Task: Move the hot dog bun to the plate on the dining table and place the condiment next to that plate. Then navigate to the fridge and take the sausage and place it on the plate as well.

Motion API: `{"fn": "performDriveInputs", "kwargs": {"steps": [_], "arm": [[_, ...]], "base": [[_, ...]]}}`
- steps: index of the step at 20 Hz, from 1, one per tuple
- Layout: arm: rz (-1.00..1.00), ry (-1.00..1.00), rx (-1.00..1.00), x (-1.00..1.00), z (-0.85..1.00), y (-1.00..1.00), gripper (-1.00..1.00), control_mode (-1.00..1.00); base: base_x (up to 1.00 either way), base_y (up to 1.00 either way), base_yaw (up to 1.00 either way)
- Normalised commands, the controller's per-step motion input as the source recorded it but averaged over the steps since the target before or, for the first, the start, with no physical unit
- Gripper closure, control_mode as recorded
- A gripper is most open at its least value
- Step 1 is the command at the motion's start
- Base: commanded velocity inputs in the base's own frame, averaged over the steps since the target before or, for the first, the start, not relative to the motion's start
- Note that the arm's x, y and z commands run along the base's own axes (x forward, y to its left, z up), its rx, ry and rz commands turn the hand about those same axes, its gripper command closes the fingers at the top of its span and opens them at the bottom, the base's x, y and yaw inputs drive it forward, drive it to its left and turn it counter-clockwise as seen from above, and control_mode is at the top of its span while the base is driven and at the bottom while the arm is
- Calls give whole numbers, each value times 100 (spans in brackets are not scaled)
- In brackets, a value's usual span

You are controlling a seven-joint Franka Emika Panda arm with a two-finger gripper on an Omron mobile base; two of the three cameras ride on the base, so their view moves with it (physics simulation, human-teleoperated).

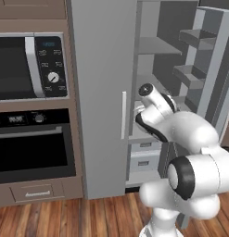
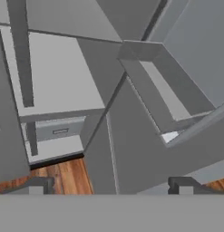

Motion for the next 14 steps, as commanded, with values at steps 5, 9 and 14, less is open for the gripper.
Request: {"fn": "performDriveInputs", "kwargs": {"steps": [5,9,14], "arm": [[17,0,5,-39,2,90,-100,-100],[25,0,9,-27,8,56,-100,-100],[15,0,16,11,23,22,-100,-100]], "base": [[0,0,0],[0,0,0],[0,0,0]]}}
